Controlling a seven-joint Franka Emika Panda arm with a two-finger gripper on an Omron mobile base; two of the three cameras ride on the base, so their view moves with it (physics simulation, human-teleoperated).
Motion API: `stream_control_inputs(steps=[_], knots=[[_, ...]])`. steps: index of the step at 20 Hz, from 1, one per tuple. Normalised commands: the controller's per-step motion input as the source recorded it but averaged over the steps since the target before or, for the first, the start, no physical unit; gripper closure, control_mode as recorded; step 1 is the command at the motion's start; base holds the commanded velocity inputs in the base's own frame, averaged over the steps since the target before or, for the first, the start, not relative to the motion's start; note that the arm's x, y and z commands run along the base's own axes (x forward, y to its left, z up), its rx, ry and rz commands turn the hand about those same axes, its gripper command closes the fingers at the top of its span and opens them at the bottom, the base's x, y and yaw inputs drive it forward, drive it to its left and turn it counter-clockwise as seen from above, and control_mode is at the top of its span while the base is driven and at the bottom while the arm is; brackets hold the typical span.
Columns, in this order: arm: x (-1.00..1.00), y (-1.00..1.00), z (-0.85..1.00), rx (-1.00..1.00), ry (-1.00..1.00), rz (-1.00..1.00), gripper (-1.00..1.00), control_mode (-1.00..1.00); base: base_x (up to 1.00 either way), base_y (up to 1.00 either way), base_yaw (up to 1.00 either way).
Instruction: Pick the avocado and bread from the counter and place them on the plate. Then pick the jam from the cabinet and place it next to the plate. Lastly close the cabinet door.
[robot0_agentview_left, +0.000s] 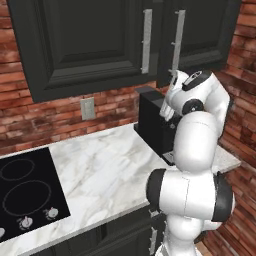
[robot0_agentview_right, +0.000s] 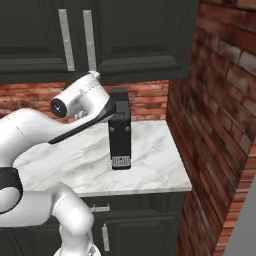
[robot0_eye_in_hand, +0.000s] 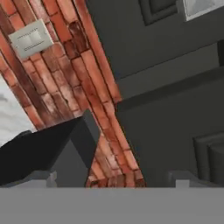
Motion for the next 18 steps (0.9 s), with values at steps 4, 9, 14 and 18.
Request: stream_control_inputs(steps=[4, 9, 14, 18], knots=[[1.0, 0.0, 1.0, 0.57, 0.42, 0.51, -1.0, -1.0, 0.0, 0.0, 0.0], [1.0, 0.0, 1.0, 0.56, 0.43, 0.5, -1.0, -1.0, 0.0, 0.0, 0.0], [1.0, 0.0, 0.99, 0.54, 0.4, 0.49, -1.0, -1.0, 0.0, 0.0, 0.0], [0.53, 0.05, 0.89, 0.38, 0.34, 0.43, -1.0, -1.0, 0.0, 0.0, 0.0]])
